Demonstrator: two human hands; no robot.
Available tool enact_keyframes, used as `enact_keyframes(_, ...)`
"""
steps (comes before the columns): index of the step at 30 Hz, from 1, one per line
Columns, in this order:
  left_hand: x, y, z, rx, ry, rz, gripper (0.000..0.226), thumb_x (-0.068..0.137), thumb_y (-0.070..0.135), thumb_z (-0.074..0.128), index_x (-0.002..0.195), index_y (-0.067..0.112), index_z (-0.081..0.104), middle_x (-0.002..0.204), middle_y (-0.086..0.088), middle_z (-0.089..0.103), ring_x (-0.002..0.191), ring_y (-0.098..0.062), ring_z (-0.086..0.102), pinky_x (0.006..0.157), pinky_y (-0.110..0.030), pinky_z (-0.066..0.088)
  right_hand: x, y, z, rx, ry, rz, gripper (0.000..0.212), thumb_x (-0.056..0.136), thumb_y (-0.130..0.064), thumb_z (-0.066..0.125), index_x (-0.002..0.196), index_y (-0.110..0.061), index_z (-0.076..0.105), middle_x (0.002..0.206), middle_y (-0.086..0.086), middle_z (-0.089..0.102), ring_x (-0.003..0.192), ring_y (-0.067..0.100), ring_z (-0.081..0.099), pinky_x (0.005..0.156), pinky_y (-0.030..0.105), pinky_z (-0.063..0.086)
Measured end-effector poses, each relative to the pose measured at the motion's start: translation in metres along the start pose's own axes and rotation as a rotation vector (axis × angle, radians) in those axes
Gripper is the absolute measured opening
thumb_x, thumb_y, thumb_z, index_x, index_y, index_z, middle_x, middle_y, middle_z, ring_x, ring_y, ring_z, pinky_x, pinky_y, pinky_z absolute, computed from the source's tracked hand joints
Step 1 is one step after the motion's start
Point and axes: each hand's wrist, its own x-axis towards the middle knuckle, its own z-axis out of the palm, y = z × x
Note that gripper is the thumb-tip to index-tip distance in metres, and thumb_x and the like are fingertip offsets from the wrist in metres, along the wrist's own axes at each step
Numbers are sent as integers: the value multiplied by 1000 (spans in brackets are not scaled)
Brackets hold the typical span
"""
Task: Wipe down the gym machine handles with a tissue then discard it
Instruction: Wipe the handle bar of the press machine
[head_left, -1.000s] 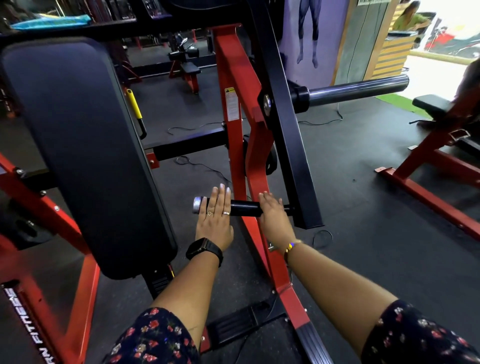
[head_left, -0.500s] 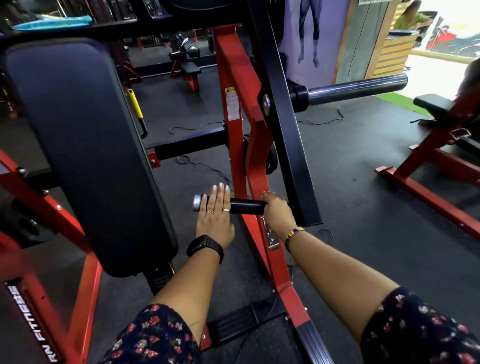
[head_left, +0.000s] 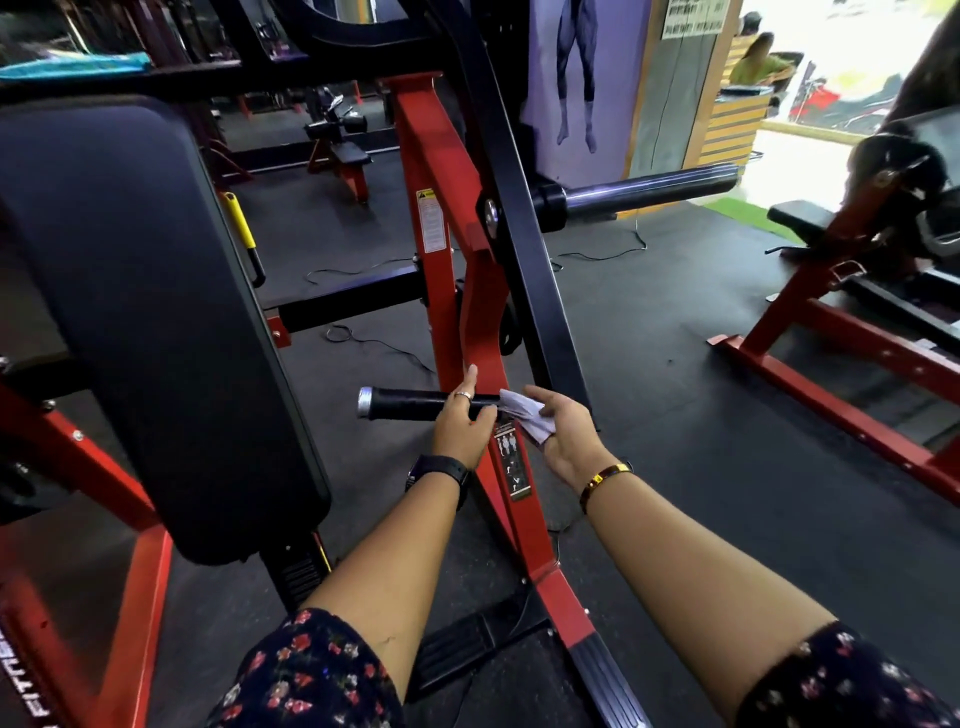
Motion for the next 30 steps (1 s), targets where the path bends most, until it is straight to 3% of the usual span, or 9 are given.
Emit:
enact_keyframes(2, 3, 11, 8, -177, -20, -98, 50, 97, 9, 52, 146, 12, 40, 143, -11, 49, 133, -23, 46, 107, -27, 36, -12, -10, -5, 71, -35, 13, 18, 88, 0, 48, 98, -1, 64, 111, 28, 56, 83, 38, 63, 80, 41, 54)
enact_keyframes(4, 5, 20, 16, -406, -49, -255, 37, 99, 15, 52, 135, 8, 51, 118, -7, 63, 103, -17, 66, 87, -26, 49, -24, -16, -10, 138, -88, 9, 18, 90, -1, 47, 101, 0, 61, 107, 28, 56, 74, 34, 64, 68, 36, 57)
enact_keyframes(6, 0, 31, 22, -647, -131, -415, 13, 98, 27, 53, 102, 16, 59, 86, -1, 58, 61, -9, 61, 61, -22, 48, -38, -19, -16, 134, -126, -13, 19, 91, -1, 47, 106, -1, 59, 106, 27, 56, 72, 31, 65, 62, 32, 59)
enact_keyframes(7, -4, 35, 25, -702, -167, -468, 17, 96, 33, 54, 89, 19, 57, 79, -2, 57, 57, -11, 57, 60, -22, 47, -44, -21, -19, 119, -137, -31, 22, 92, 0, 47, 110, -1, 58, 106, 26, 58, 73, 31, 65, 61, 31, 58)
enact_keyframes(11, -23, 38, 32, -693, -288, -481, 16, 95, 29, 58, 87, 16, 63, 67, 1, 68, 56, -10, 65, 65, -23, 54, -73, -25, -35, 98, -105, -97, 37, 90, 10, 48, 126, -1, 49, 97, 20, 64, 72, 25, 68, 60, 29, 57)
enact_keyframes(16, -51, 51, 48, -784, -369, -452, 15, 97, 15, 54, 89, 13, 66, 64, 2, 71, 56, -9, 68, 60, -22, 57, -109, -22, -57, 62, -10, -192, 55, 84, 25, 43, 135, 6, 37, 121, 29, 50, 89, 28, 61, 69, 28, 58)
enact_keyframes(20, -75, 71, 70, -855, -421, -475, 15, 97, 14, 53, 89, 12, 65, 63, 1, 71, 55, -11, 68, 57, -22, 56, -139, -25, -80, 122, 102, -263, 57, 83, 25, 43, 135, 3, 38, 114, 24, 53, 90, 29, 61, 72, 30, 57)
enact_keyframes(27, -109, 121, 121, -1029, -558, -598, 32, 97, 39, 46, 95, 13, 63, 91, -6, 67, 80, -19, 66, 69, -28, 53, -187, -55, -129, 423, 207, -357, 15, 99, -17, 42, 97, -9, 54, 79, 12, 69, 75, 23, 65, 76, 31, 54)
enact_keyframes(30, -117, 142, 144, -1059, -626, -612, 40, 96, 46, 44, 96, 11, 63, 96, -8, 66, 87, -22, 64, 77, -32, 51, -198, -72, -152, 515, 282, -404, 22, 100, -28, 42, 106, -10, 52, 95, 14, 63, 84, 26, 62, 83, 36, 50)
